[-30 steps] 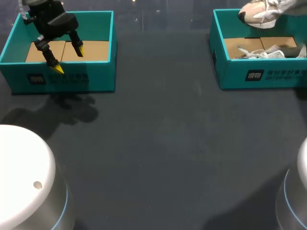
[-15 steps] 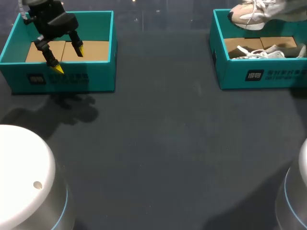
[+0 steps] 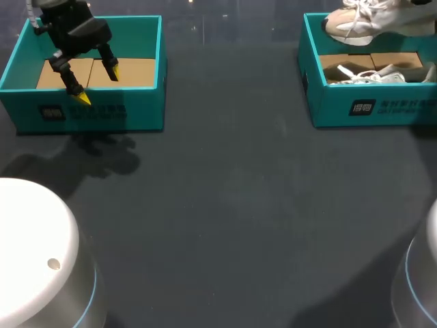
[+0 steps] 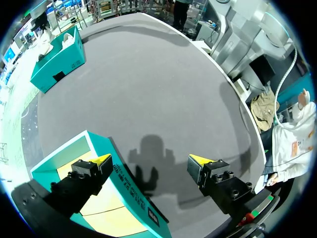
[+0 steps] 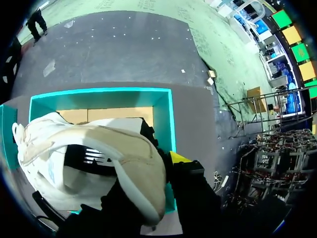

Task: Take the shoe out of the shoebox, open the shoe tongue, remove and reinsert the insole, then place the shoe into the shoebox

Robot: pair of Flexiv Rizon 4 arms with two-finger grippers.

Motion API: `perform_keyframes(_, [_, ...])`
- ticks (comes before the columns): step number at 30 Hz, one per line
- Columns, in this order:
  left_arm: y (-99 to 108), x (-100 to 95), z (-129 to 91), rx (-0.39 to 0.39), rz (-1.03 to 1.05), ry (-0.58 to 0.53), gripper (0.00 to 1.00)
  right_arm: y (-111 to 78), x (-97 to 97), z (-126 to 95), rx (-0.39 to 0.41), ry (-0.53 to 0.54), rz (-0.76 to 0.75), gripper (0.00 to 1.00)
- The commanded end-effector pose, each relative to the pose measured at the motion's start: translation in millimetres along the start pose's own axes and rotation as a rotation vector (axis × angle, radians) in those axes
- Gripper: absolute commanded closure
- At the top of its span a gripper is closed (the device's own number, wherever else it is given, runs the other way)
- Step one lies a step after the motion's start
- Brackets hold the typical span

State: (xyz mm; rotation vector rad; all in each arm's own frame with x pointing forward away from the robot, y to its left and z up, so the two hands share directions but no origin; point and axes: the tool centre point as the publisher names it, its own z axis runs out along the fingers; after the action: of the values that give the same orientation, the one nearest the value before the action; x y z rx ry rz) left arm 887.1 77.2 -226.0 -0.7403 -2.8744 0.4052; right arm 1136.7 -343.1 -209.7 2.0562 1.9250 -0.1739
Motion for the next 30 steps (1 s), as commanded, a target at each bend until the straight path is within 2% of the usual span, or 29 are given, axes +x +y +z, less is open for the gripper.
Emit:
perform_keyframes(1, [-0.1, 0.6, -0.2, -0.002, 0.001, 0.0, 0.0, 7.0, -0.6, 27.4, 0.019, 0.019, 0.027, 1.0])
perform_keyframes(8, [-0.1, 0.6, -0.2, -0.002, 0.001, 0.0, 0.0, 2.5, 3.9, 40.9, 0.028, 0.024, 0.04, 1.0])
perform_keyframes(18, [-0.1, 0.6, -0.2, -0.002, 0.001, 0.0, 0.0, -0.8, 21.2, 59.7, 0.055, -0.011, 0.063, 1.0])
perform_keyframes(30, [-0.1, 0.6, -0.2, -0.002, 0.001, 0.0, 0.0, 7.6, 33.3, 96.2, 0.076, 0.008, 0.069, 1.0])
